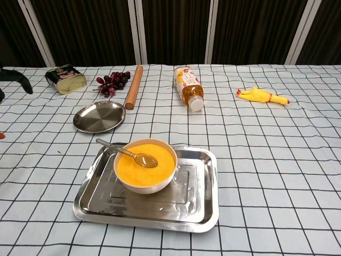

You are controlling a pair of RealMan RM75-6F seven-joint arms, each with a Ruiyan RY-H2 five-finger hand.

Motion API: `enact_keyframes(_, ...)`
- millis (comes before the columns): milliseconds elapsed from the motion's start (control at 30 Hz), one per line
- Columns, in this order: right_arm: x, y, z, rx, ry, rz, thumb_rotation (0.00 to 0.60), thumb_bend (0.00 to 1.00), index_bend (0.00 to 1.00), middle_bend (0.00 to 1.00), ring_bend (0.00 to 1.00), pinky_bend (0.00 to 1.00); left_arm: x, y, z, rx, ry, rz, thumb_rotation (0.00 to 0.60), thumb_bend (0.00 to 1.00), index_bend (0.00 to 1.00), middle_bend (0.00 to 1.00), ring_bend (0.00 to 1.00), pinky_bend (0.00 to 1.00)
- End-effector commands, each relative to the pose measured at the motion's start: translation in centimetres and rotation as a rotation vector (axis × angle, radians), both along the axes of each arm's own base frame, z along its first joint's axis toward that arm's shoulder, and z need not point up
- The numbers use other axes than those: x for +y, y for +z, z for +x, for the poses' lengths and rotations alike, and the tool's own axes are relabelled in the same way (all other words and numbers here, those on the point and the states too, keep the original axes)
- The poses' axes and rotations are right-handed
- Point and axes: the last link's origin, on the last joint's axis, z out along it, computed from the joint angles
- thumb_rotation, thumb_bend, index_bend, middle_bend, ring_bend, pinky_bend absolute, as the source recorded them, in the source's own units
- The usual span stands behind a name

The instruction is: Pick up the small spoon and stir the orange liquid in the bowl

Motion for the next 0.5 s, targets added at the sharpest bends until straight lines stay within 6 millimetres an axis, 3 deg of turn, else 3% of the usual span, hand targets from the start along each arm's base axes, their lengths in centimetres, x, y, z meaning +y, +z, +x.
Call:
enact_keyframes(33,0.0,0.1,0.0,-0.009,-0.001,-0.001,0.600,0.32,0.00,0.00,0.00,0.00,2.0,-2.0,2.1,0.034,-0.018,-0.025,0.600,0.34,0.41,0.96,0.92,0.94)
enact_keyframes(267,0.0,0.3,-0.1,-0.022,-0.001,-0.003,0.600,0.32,0.00,0.00,0.00,0.00,4.0,-4.7,6.0,0.053,-0.029,-0.075,0.600,0.36,0.50,0.97,0.93,0.95)
enact_keyframes(500,0.0,0.6,-0.3,-0.030,-0.010,-0.012,0.600,0.32,0.00,0.00,0.00,0.00,4.1,-6.9,8.6,0.099,-0.051,-0.146,0.600,0.36,0.52,0.98,0.93,0.95)
